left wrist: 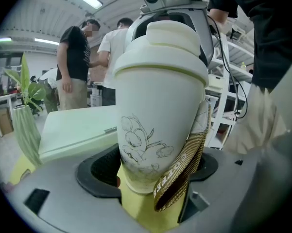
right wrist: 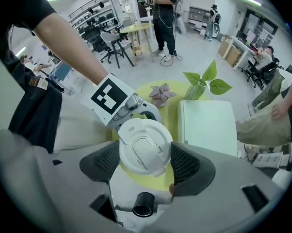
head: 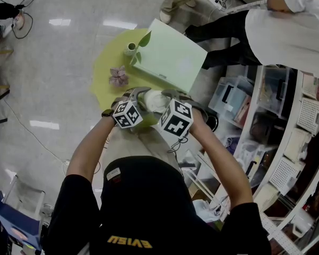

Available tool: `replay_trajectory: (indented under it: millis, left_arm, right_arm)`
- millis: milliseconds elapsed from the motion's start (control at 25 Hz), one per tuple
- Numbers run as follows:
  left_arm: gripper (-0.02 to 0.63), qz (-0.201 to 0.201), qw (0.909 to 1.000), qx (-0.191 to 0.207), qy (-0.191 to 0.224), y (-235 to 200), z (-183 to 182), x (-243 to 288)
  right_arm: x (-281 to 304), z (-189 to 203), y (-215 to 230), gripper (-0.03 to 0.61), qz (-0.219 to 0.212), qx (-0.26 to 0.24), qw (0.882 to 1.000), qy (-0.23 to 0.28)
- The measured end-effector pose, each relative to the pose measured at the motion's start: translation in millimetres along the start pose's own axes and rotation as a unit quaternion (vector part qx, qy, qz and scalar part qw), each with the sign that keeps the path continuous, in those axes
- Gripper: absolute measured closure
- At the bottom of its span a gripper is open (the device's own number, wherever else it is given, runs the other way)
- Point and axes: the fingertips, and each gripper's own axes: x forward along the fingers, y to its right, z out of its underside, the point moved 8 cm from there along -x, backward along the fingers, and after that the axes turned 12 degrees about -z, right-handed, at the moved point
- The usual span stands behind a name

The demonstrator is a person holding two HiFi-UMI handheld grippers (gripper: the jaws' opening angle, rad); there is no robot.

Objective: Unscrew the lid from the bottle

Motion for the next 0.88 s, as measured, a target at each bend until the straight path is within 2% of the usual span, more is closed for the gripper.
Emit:
replay_trajectory:
  millis: [200,240,280,320,360,440,560,600,640,720,800,880]
  left_arm:
    - [0.230,-0.001,1.0000,0.005,-0.004,1,1,0]
    - [0.232,-0.002,1.0000,0.005,-0.005,1,1,0]
    - [0.232,-0.002,1.0000,0.005,-0.006,1,0,0]
    - [0.232,-0.001,1.0000,0.004,-0.007,2,0,1]
    - [0.232,-0.001,1.0000,0.004,-0.008,2,1,0]
    - [0.232,0.000,1.0000,0.003,-0.009,1,1,-1]
    - [0.232,0.001,0.9999,0.002,-0.010,0,2,0]
    - [0.232,0.001,0.9999,0.002,-0.011,0,2,0]
    - [0.232,0.001,0.9999,0.002,-0.011,0,2,-1]
    - [0.232,0.002,0.9999,0.002,-0.012,0,2,-1]
    - [0.232,0.001,0.9999,0.002,-0.014,1,1,-1]
    - [0.233,0.001,0.9999,0.003,-0.014,0,1,0]
  right_arm:
    - [-1,2,-1,0.252,0.009,0.008,1.000,0.017]
    - [-4,3,0,0.242,0.016,0.030,0.999,0.037]
    - [-9,4,-1,0.204,0.020,0.068,0.995,0.069]
    - [-15,5,-2,0.181,0.020,0.120,0.986,0.113]
    - [-21,7,-5,0.156,0.018,0.179,0.970,0.161]
    - [-28,12,-10,0.143,0.034,0.288,0.926,0.243]
    - [-23,22,-16,0.099,0.097,0.401,0.859,0.303]
    - [-19,23,-18,0.086,0.114,0.422,0.844,0.310]
    - [-14,24,-19,0.074,0.127,0.435,0.835,0.313]
    - [-5,23,-19,0.071,0.147,0.437,0.832,0.306]
    - [0,22,-16,0.077,0.155,0.427,0.842,0.290]
    - [4,22,-13,0.122,0.143,0.422,0.850,0.282]
